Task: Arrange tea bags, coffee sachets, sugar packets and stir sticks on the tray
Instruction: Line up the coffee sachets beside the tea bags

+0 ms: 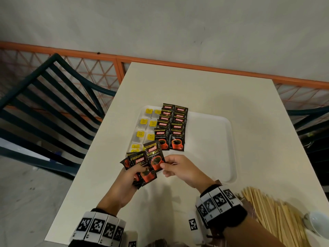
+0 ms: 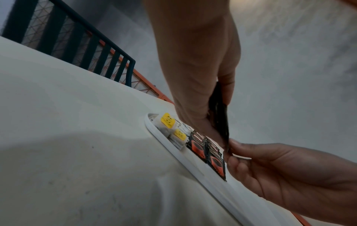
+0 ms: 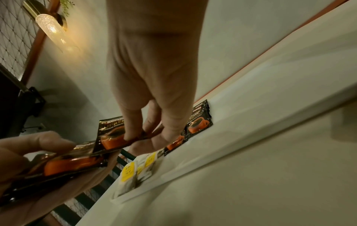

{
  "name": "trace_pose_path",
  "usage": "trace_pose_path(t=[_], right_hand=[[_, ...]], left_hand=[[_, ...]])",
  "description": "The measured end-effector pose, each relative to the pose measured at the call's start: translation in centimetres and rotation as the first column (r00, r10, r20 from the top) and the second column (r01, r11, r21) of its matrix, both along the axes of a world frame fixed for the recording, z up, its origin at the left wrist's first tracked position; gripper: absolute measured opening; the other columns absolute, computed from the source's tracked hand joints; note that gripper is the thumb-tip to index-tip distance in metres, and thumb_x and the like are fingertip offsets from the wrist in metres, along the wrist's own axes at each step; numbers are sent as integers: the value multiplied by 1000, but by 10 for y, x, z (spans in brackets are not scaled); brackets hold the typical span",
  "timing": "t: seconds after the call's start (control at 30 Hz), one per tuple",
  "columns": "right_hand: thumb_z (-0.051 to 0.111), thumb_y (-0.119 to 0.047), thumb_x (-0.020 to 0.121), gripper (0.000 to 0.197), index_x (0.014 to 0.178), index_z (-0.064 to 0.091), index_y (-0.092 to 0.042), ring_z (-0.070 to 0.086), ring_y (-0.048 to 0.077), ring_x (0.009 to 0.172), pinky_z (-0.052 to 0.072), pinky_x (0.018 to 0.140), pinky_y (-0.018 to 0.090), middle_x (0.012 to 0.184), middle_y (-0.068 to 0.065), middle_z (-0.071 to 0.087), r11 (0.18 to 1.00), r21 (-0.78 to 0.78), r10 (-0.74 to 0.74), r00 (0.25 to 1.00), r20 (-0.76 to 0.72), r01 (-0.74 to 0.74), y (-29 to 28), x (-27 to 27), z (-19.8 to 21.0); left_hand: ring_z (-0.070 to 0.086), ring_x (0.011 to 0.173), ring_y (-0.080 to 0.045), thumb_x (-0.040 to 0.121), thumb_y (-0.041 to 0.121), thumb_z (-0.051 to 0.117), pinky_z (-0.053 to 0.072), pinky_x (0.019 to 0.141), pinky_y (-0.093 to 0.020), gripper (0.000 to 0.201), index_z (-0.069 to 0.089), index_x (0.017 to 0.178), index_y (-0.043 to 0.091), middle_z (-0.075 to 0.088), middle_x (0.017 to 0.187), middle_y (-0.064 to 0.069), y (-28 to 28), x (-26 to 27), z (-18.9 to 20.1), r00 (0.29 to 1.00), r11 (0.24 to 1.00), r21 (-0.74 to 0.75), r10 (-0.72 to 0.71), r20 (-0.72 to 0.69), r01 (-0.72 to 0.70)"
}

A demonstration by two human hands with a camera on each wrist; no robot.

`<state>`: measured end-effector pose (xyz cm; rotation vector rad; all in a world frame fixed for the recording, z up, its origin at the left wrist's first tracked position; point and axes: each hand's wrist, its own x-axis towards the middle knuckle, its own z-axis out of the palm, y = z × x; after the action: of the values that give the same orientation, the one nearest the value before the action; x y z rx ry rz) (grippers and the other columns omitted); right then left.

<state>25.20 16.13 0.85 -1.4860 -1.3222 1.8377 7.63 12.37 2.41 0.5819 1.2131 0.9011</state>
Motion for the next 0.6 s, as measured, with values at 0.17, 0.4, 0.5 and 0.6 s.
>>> trace_pose_path(t=[0.17, 0.4, 0.5, 0.6], right_hand=[[52, 1, 91, 17, 106, 59, 4, 64, 17, 72, 57, 67, 19, 95, 14, 62, 953, -91, -298, 945, -136, 288, 10, 1, -7], [59, -1, 87, 11, 97, 56, -2, 61, 16, 61, 52, 50, 17, 77, 6, 60, 892, -38, -446, 891, 80, 450, 26, -9, -21], [61, -3, 86, 11, 96, 58, -1, 61, 15, 57, 53, 50, 17, 77, 7, 61, 882, 3, -466, 874, 140, 471, 31, -15, -28], [61, -4, 87, 5, 85, 56, -5, 59, 16, 55, 55, 57, 23, 74, 8, 61, 874, 50, -485, 856, 181, 484, 31, -19, -31]], left_hand=[[65, 88, -27, 85, -8, 49, 51, 71, -30, 30, 59, 108, 8, 68, 95, -15, -1, -5, -2, 998, 997, -37, 64, -5, -64], [66, 85, -22, 83, -8, 54, 51, 70, -30, 31, 62, 101, 16, 72, 88, -6, -6, -5, -3, 997, 997, 6, 80, -19, -80], [67, 86, -22, 83, -7, 56, 51, 73, -32, 31, 62, 100, 18, 73, 84, -3, -6, -7, -4, 996, 996, 12, 87, -15, -86], [68, 86, -20, 83, -6, 56, 52, 68, -28, 33, 62, 103, 20, 74, 84, 0, -5, -8, -5, 996, 996, 15, 92, -10, -91]])
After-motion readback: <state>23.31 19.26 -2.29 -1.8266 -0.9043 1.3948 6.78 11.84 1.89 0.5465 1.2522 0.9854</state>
